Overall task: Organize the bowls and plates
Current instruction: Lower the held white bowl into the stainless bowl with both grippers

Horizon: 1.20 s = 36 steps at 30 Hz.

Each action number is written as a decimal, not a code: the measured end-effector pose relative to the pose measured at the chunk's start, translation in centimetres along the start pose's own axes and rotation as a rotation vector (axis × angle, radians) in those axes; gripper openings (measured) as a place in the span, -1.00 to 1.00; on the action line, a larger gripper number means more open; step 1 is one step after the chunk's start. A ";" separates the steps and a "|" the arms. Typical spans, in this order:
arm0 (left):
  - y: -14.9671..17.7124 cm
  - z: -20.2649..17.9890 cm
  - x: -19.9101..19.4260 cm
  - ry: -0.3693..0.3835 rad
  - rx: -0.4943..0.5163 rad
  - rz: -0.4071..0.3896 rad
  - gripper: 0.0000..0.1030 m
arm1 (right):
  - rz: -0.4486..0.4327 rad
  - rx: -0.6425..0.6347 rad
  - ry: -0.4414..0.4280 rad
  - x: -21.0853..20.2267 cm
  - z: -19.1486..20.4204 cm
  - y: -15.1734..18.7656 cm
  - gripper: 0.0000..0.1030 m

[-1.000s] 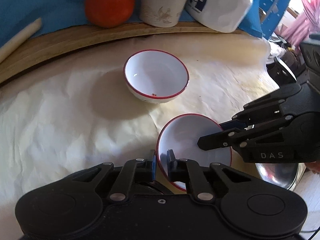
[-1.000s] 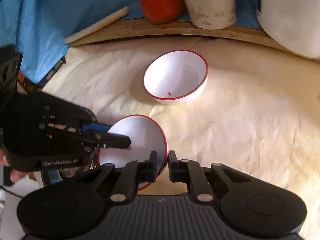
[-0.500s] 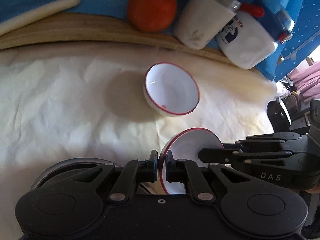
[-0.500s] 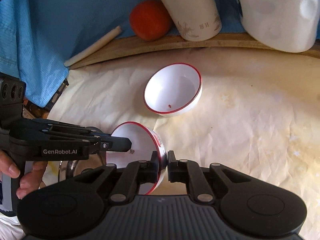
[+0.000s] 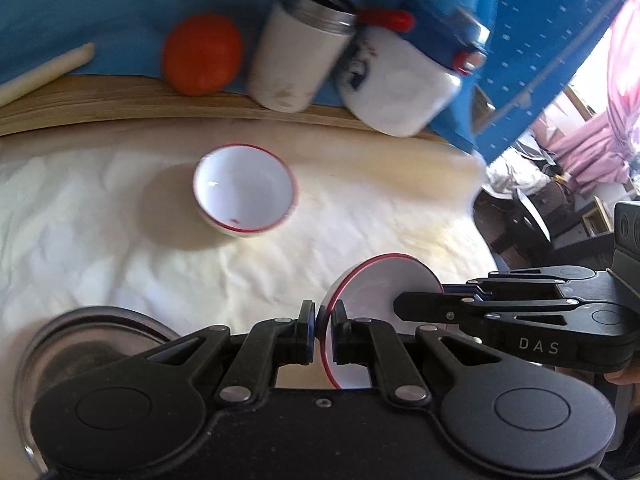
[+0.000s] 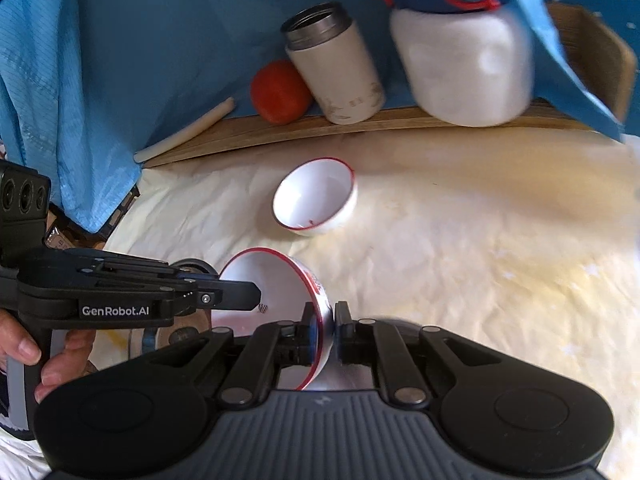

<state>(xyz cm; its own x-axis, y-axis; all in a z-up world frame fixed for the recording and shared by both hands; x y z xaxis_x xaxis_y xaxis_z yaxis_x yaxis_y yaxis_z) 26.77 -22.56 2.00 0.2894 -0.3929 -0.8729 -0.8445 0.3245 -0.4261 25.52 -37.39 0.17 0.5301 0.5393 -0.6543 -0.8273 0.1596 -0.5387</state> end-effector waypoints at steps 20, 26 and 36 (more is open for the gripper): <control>4.5 -6.3 2.6 0.014 0.138 0.107 -0.86 | 0.020 0.055 0.082 -3.6 -3.5 5.6 -0.81; 4.8 -6.4 3.1 -0.009 0.154 0.111 -0.86 | 0.033 0.066 0.080 -2.8 -4.0 5.6 -0.81; 5.0 -6.1 4.2 -0.017 0.149 0.142 -0.87 | 0.063 0.072 0.079 -1.8 -4.6 5.5 -0.80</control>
<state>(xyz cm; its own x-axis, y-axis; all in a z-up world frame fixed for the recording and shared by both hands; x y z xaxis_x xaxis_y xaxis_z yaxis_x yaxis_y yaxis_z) 21.04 -27.84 -2.38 0.1806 -0.3203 -0.9299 -0.8017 0.4998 -0.3279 20.81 -41.29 -4.05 0.4876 0.4834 -0.7270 -0.8690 0.1884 -0.4575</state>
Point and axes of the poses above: each gripper's, at about its wrist camera, not at the fingertips, and x roughly the way its jaws point, z to its left, y to its underside, the point moved 8 cm from there along x, roughly the way its jaws point, and after that the axes turned 11 degrees about -y, right-handed, at the moved point
